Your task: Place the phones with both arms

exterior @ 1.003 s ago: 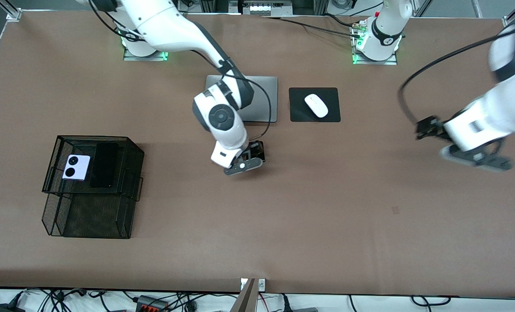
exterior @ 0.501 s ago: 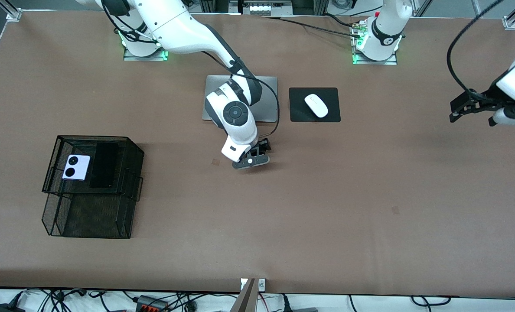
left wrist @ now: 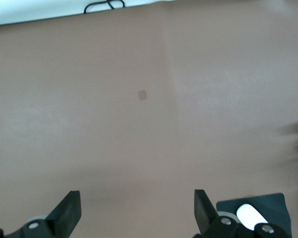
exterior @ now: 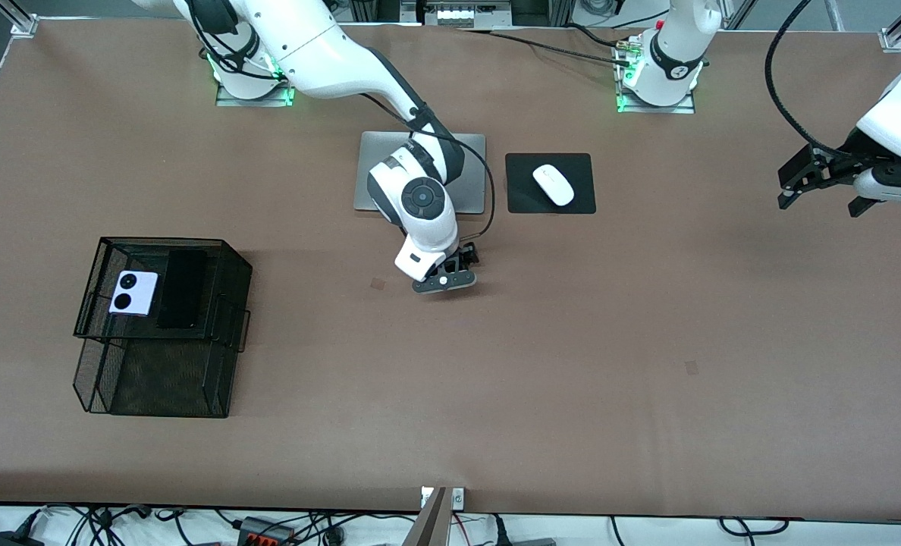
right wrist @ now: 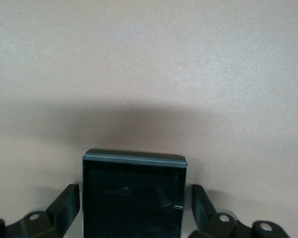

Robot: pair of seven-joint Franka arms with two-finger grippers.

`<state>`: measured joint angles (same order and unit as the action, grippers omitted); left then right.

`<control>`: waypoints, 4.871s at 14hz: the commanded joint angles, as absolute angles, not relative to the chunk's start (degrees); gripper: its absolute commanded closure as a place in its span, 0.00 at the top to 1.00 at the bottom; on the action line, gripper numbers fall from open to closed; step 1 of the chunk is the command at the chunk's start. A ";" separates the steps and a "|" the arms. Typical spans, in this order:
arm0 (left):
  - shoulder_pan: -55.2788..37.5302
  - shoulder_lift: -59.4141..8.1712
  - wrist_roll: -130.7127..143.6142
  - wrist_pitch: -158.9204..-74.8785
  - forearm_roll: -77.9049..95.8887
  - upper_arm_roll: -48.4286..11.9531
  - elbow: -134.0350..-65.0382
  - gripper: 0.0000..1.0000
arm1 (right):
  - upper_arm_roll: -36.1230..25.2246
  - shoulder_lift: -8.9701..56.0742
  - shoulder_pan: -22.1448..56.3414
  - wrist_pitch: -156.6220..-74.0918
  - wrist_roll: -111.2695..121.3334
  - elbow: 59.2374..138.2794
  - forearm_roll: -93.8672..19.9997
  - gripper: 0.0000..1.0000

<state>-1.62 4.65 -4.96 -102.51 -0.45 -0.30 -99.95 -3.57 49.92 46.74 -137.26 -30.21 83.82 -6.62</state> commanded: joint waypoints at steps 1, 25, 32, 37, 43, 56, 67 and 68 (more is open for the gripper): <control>-0.62 2.02 -4.83 -98.09 -0.09 -0.97 -95.19 1.00 | -4.13 50.62 47.98 -137.37 -32.25 82.62 -3.97 0.60; -1.40 1.93 -4.66 -92.29 0.00 -1.14 -94.31 1.00 | -16.26 46.05 14.60 -109.33 -1.78 62.14 -5.71 0.11; -1.76 2.02 -4.75 -92.02 0.00 -1.32 -93.87 1.00 | -16.08 50.62 10.55 -113.46 0.34 62.23 -5.80 0.12; -1.76 2.02 -4.75 -92.02 0.00 -1.75 -93.87 1.00 | -15.64 52.74 8.61 -116.90 3.16 62.75 -9.22 0.13; -1.67 2.02 -4.75 -92.02 0.00 -2.02 -93.87 1.00 | -15.64 52.21 7.12 -116.98 3.51 66.09 -12.20 1.00; -1.58 2.11 -4.83 -92.02 0.00 -1.93 -93.87 1.00 | -16.00 30.69 13.27 -92.12 -1.13 66.44 -9.94 1.00; -1.58 2.11 -5.36 -92.11 0.09 -1.93 -93.87 1.00 | -15.04 19.35 11.01 -91.06 0.34 75.32 -7.82 1.00; -1.58 2.11 -5.36 -92.11 0.09 -1.93 -93.78 1.00 | -12.07 18.73 8.64 -90.97 0.53 75.32 -7.65 1.00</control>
